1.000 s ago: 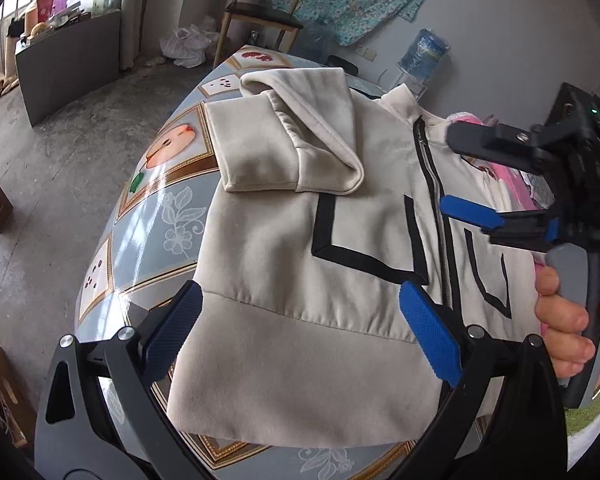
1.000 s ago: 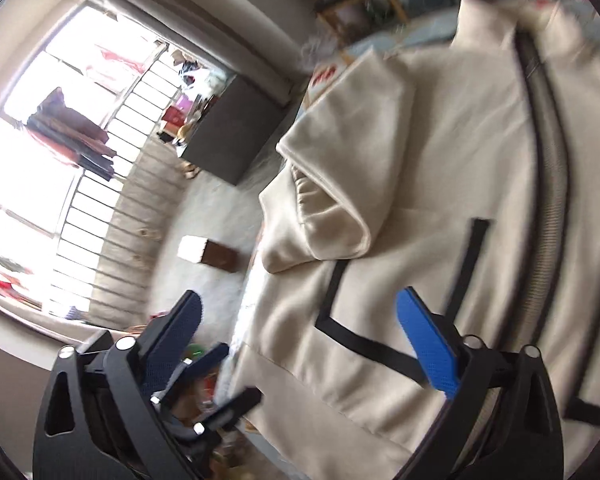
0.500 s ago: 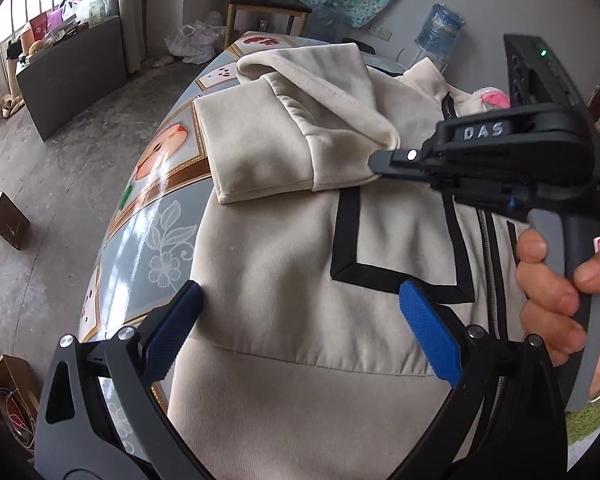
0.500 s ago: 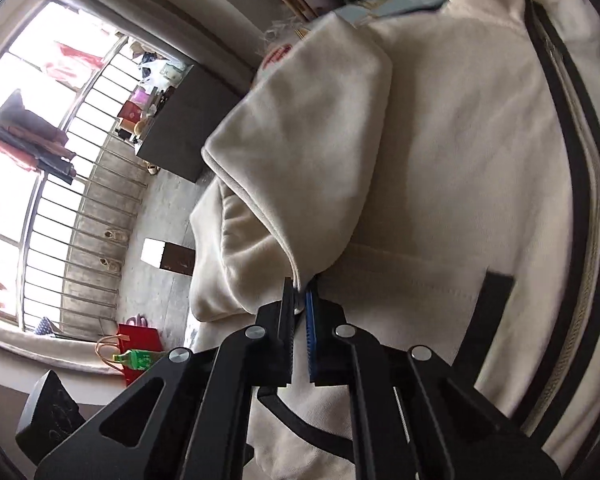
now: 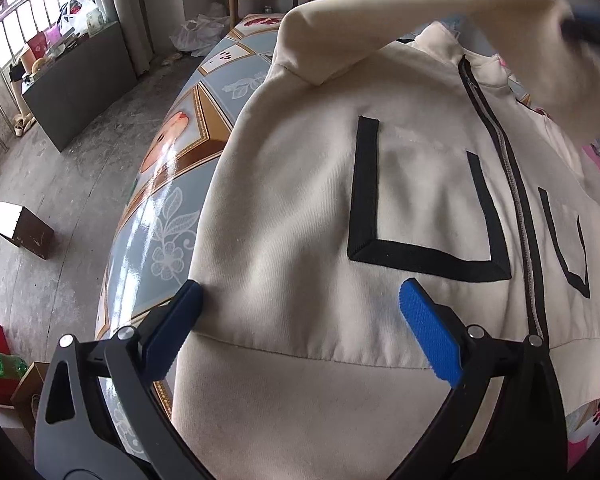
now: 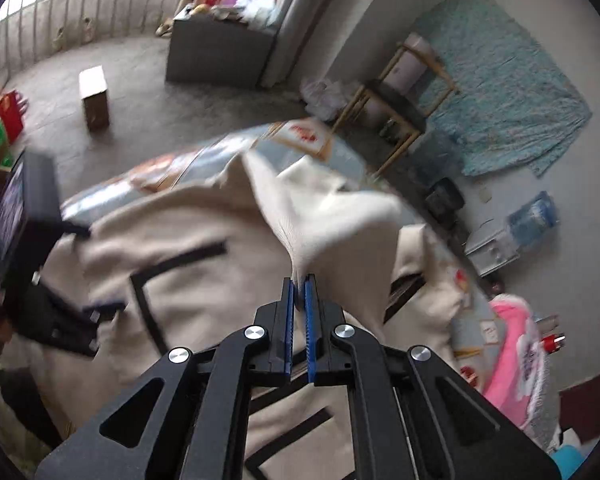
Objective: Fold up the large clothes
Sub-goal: 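Grasp the jacket sleeve cuff with the right tool, then carry the held sleeve across the jacket body and open the right tool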
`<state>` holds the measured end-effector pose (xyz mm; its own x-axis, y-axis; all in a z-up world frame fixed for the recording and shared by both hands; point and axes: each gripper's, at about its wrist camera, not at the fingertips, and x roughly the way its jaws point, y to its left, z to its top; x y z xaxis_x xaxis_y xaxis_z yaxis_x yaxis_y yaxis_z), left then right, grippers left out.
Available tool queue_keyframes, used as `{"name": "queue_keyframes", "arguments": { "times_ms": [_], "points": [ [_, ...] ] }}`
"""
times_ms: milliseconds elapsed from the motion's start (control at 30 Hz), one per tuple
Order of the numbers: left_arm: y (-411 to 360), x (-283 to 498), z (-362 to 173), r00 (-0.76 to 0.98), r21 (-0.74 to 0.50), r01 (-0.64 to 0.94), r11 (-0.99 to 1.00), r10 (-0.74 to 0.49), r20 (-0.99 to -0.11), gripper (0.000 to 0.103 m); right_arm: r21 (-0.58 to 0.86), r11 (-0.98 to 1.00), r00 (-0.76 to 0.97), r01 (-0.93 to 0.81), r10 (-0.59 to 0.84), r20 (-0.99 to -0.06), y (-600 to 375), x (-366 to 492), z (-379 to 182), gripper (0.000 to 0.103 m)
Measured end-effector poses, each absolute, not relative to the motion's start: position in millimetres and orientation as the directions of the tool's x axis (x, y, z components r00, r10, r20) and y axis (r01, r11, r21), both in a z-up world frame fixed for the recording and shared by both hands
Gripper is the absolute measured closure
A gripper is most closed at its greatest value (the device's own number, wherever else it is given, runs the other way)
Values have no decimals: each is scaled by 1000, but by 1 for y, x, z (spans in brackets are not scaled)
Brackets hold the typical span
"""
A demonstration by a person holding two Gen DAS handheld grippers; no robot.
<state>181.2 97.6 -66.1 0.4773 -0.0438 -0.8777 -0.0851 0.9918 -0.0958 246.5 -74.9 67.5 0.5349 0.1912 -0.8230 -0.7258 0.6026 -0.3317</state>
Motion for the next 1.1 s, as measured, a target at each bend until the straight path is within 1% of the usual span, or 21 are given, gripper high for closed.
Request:
{"name": "queue_keyframes", "arguments": {
  "times_ms": [67,100,167,200,233,267,300,367,467,533,567,733,833,900,1000,1100],
  "points": [
    [97,183,-66,472,-95,-90,991,-41,-881,8,-197,658,409,-727,184,-894,-102,233,30,95],
    [98,183,-67,470,-91,-89,992,-39,-882,8,-140,696,372,-704,194,-908,-114,231,19,95],
    [97,185,-68,463,-76,-86,993,-28,-886,7,50,806,293,-589,270,-917,-157,232,6,94],
    [95,186,-69,460,-68,-87,994,-21,-888,7,133,841,269,-524,312,-911,-182,238,3,91],
    [94,187,-69,456,-63,-93,994,-14,-890,7,259,873,252,-413,383,-889,-214,245,2,88],
    [95,186,-69,454,-65,-101,993,-12,-891,7,351,878,253,-325,439,-862,-238,249,1,80],
    [96,187,-69,453,-70,-115,991,-10,-891,7,454,864,268,-220,501,-823,-267,254,-1,73],
    [96,188,-69,456,-75,-139,987,-4,-890,7,553,829,288,-76,550,-784,-301,263,-8,71],
    [93,188,-70,456,-56,-156,986,21,-890,7,658,751,264,51,626,-734,-312,274,-27,71],
    [91,189,-70,453,-44,-160,986,34,-891,7,682,723,230,113,649,-726,-311,279,-42,71],
    [91,190,-71,452,-43,-164,985,37,-891,7,670,730,216,137,638,-739,-307,279,-48,71],
    [94,191,-69,448,-66,-190,980,26,-894,7,673,720,212,169,640,-738,-288,278,-74,71],
    [103,192,-59,474,-140,-213,967,-23,-880,7,648,743,239,167,607,-758,-280,286,-72,71],
    [108,199,-50,492,-150,-212,966,-28,-870,7,645,744,237,173,605,-760,-279,290,-73,71],
    [107,218,-36,516,-89,-193,977,24,-856,7,637,752,237,172,596,-767,-274,290,-68,71],
    [102,241,-31,519,0,-169,986,90,-850,7,607,776,279,171,553,-785,-273,292,-58,71]
  ]
}}
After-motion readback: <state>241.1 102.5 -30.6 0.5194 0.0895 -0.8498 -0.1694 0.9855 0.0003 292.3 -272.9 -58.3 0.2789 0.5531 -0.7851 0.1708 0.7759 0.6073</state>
